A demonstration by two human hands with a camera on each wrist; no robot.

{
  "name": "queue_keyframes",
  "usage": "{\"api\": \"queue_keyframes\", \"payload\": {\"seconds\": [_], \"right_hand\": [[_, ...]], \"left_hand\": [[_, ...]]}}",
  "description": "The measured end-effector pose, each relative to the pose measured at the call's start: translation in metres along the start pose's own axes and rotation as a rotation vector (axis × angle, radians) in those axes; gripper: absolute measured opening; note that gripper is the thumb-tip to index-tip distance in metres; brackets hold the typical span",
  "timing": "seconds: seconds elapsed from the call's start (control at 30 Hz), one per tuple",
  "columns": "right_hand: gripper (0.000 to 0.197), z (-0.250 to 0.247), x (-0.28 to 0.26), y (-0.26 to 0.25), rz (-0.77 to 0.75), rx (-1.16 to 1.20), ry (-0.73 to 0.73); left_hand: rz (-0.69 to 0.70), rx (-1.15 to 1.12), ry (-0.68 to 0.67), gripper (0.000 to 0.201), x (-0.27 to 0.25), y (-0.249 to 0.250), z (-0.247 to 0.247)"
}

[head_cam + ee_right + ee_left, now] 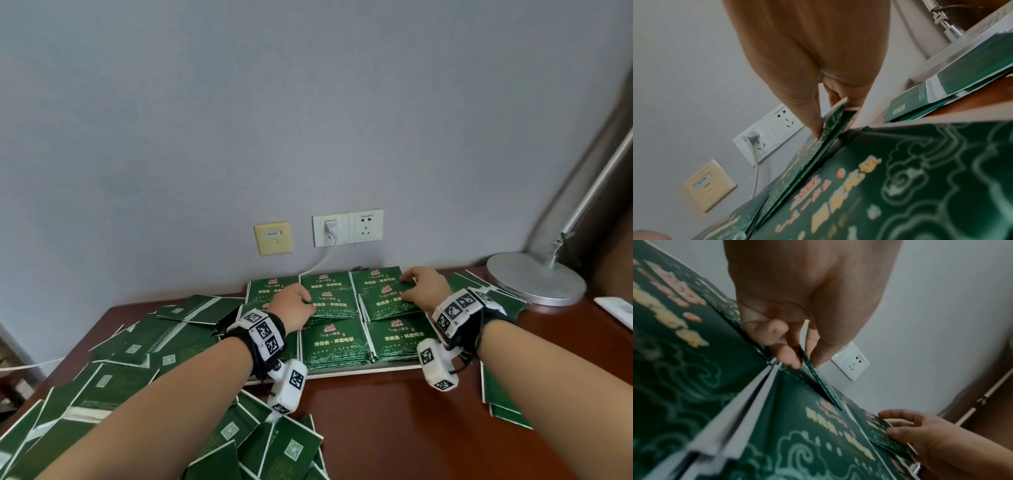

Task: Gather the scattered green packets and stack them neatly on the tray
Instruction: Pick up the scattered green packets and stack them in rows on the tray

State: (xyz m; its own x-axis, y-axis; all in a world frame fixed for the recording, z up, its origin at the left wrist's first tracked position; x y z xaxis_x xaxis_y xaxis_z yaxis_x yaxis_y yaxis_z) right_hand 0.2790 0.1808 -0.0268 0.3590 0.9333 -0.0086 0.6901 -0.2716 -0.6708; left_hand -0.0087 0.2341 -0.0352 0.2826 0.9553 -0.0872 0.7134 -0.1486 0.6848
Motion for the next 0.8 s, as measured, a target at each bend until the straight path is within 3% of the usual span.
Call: {"api": "queue_keyframes", "payload": {"seconds": [0.43, 0.6, 0.8], "right_hand": [[0.032, 0.002, 0.001, -0.002, 0.006, -0.092, 0.003], [0.031, 0.001, -0.001, -0.005, 0.001, -0.205, -0.004], [0.020, 0.011, -0.010, -0.015, -0.130, -0.277, -0.104]], "left_hand": [[0.045, 0.259, -0.066, 0.020, 0.000, 0.004, -0.003], [0.102, 0.295, -0.007, 0.024, 0.002, 0.013, -0.001], [0.196, 0.472, -0.155, 0.039, 0.000, 0.026, 0.019]]}}
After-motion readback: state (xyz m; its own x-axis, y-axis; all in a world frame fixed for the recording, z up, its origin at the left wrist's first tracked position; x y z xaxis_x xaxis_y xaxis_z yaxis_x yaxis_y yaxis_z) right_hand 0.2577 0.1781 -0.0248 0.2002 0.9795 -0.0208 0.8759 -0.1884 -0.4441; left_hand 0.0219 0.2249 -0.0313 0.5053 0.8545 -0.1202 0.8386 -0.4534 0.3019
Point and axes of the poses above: each hand's wrist, its own x-axis towards the middle knuckle, its own z-axis out of the palm, y = z × x, the point moved 4 cm from there along x, towards the middle knuckle, and after that the axes turned 5 degrees about -y, right-handed, at the moved point
